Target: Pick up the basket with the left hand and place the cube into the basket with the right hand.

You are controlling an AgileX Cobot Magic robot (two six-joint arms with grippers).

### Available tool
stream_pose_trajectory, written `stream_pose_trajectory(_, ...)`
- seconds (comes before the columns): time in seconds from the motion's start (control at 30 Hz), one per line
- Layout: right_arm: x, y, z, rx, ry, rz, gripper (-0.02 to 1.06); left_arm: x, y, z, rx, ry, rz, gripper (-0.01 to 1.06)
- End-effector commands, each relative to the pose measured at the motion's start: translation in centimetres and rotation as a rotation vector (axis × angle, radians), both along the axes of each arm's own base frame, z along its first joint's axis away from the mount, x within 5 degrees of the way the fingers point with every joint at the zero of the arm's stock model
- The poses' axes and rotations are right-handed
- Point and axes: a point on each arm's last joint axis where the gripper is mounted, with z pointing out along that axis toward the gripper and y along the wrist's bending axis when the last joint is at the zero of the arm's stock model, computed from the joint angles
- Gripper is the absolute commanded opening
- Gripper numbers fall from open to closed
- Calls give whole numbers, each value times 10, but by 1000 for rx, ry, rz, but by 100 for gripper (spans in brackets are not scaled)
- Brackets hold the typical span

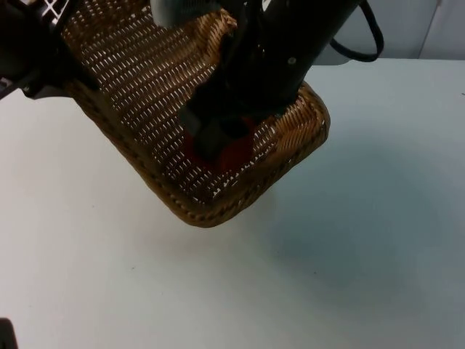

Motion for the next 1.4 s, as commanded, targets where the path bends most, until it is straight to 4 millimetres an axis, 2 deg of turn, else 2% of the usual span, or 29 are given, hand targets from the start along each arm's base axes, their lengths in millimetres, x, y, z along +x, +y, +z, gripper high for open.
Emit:
stream_pose_trajectory(0.0,-1,2,2,5,-14,13,22,0,-1,7,-21,-17,18,0)
stream_pose_trajectory(0.43,2,4,5,34,-52,6,26,0,-1,7,-21,-17,18,0)
stream_pose_trajectory(0.57,2,4,5,34,-55,7,44,0,-1,7,-21,-17,18,0)
stream_pose_trajectory(0.6,2,4,5,34,-55,7,44,0,-1,7,-21,-17,18,0)
stream_pose_trajectory(0.63,3,4,5,34,-60,9,50,0,-1,7,-21,-17,18,0)
stream_pose_trajectory(0.73,4,5,6,43,-72,7,60,0,-1,7,-21,-17,18,0)
stream_pose_trajectory(0.77,4,5,6,43,-72,7,60,0,-1,7,-21,-17,18,0)
stream_pose_trajectory(0.87,5,6,7,56,-90,3,72,0,-1,7,-21,-17,18,0)
stream_pose_trajectory(0.9,5,6,7,56,-90,3,72,0,-1,7,-21,-17,18,0)
stream_pose_trajectory(0.97,6,6,7,59,-94,2,79,0,-1,7,-21,-17,18,0)
stream_pose_trajectory(1.07,6,6,7,59,-94,2,76,0,-1,7,-21,-17,18,0)
stream_pose_trajectory(1.17,6,7,11,76,-104,-5,56,0,-1,7,-21,-17,18,0)
stream_pose_trajectory(1.2,6,7,11,76,-104,-5,56,0,-1,7,-21,-17,18,0)
stream_pose_trajectory(1.27,6,6,27,95,-125,-5,49,0,-1,7,-21,-17,18,0)
stream_pose_trajectory(1.33,5,6,55,139,-183,-3,41,0,-1,7,-21,-17,18,0)
stream_pose_trajectory(1.37,5,6,55,139,-183,-3,41,0,-1,7,-21,-17,18,0)
